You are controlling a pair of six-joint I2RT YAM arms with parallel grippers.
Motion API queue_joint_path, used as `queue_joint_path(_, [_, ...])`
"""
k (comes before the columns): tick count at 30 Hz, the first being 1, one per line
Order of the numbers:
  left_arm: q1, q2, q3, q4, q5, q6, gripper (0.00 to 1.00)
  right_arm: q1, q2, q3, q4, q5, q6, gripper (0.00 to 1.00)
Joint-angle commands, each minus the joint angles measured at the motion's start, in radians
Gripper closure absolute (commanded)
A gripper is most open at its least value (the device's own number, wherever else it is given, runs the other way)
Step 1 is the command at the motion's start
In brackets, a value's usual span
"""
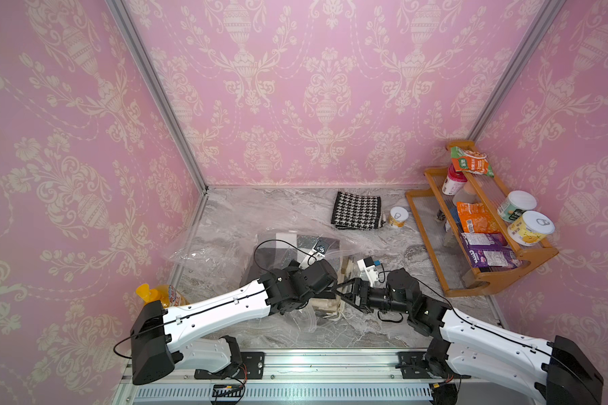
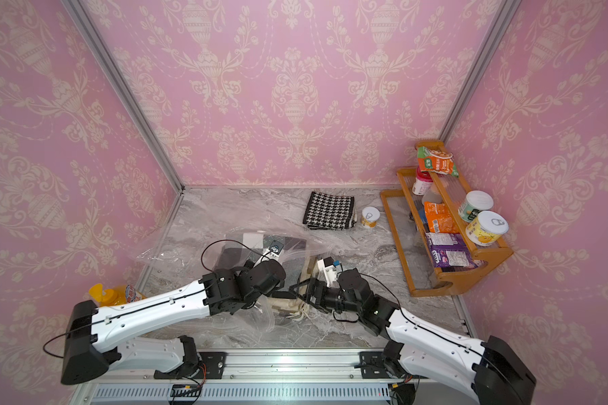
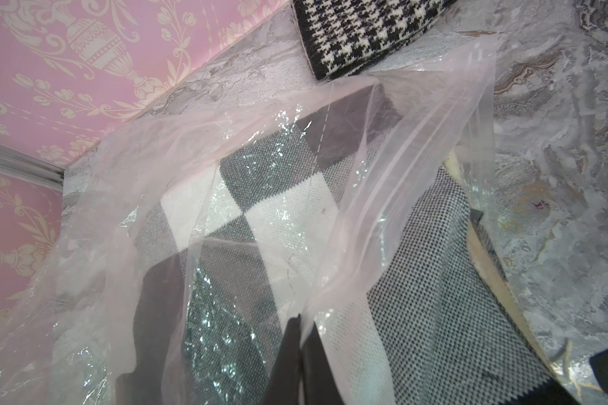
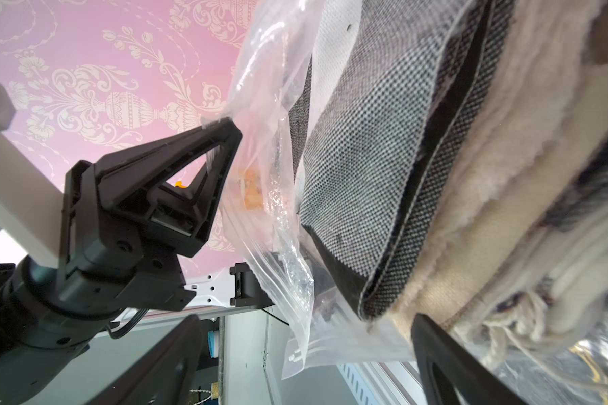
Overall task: Take the scarf out of the vacuum bag
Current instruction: Adjust the scarf in the vacuum bag.
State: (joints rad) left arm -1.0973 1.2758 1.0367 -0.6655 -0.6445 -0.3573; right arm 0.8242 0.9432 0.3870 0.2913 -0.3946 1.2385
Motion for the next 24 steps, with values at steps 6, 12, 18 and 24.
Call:
queue_joint_path(6, [-0.008,-0.054,0.009,-0.002,-0.084,-0.022,1.00,0.047,0.091,0.049,0.114,-0.031,0.106,0.05])
queue_joint_path(12, [-0.009,-0.070,0.011,-0.002,-0.096,-0.008,1.00,0.068,0.114,0.050,0.113,0.000,0.113,0.07])
queue_joint_path(18, [-0.008,-0.074,0.006,0.009,-0.087,-0.005,1.00,0.067,0.133,0.073,0.101,0.036,0.098,0.17])
queue_joint_path(24, [-0.007,-0.084,0.005,0.012,-0.083,-0.004,1.00,0.059,0.162,0.151,0.052,0.029,0.062,0.24])
